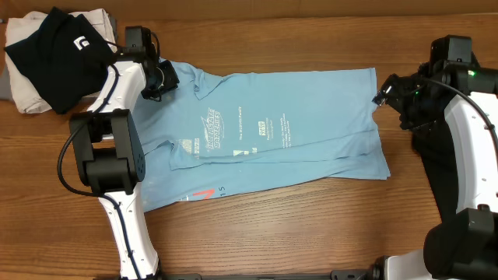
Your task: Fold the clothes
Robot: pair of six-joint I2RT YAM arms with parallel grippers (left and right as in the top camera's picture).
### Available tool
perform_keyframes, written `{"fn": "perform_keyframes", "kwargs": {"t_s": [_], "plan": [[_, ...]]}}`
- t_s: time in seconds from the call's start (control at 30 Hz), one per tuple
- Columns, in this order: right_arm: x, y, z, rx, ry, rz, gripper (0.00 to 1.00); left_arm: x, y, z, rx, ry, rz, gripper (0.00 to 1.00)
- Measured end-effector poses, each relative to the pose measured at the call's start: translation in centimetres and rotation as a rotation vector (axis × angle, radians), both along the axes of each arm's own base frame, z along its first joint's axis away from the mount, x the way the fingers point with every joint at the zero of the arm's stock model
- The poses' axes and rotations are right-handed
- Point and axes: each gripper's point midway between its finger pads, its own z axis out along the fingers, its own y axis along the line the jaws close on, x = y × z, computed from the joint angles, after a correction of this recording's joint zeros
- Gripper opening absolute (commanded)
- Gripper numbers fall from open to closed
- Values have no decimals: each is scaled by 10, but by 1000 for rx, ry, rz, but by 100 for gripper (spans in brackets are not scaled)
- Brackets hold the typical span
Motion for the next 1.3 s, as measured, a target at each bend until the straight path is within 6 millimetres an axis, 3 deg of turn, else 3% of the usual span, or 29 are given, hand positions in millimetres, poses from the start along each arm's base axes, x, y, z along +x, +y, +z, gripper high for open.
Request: {"fn": "perform_keyframes", "kwargs": {"t_s": [0.3, 0.53, 0.63, 1.1, 1.3], "plan": [[1, 0, 0, -1, -2, 0, 93, 0, 1, -2, 3, 2, 1, 5], [5, -1, 2, -4, -23, 0, 93, 0, 1, -3, 3, 2, 0, 8], [6, -1, 2, -5, -27, 0, 93, 0, 0, -3, 3, 2, 0, 4], [6, -1, 2, -5, -26, 0, 93, -2, 0, -2, 5, 13, -7, 15], [6, -1, 2, -5, -27, 0, 93, -1, 0, 4, 12, 16, -25, 4]]}}
